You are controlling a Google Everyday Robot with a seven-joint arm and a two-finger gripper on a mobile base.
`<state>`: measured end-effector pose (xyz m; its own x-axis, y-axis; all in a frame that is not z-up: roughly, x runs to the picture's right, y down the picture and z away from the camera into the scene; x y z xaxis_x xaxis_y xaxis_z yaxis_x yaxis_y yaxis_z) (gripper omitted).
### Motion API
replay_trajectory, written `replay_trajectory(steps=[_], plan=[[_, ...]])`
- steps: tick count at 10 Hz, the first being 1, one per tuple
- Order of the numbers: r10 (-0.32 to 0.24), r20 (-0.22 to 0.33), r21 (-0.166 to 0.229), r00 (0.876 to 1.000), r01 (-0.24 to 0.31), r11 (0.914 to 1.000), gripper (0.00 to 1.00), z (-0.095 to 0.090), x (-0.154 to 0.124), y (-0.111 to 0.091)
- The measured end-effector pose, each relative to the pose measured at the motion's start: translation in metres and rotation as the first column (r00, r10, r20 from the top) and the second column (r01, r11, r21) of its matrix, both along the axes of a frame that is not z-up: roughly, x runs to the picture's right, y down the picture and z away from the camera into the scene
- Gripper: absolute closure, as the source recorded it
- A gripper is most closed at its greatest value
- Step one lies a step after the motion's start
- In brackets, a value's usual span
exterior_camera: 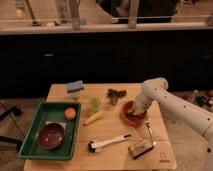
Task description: Place pepper in table surface
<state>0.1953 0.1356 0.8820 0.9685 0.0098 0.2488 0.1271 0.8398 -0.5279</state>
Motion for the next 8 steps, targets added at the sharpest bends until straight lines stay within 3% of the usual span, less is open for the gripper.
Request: replay_trajectory(steps=[8], plan=[[-0.001,-0.013,0.039,1.0,0.001,0.9992,1.0,-0.019,0.008,-0.014]])
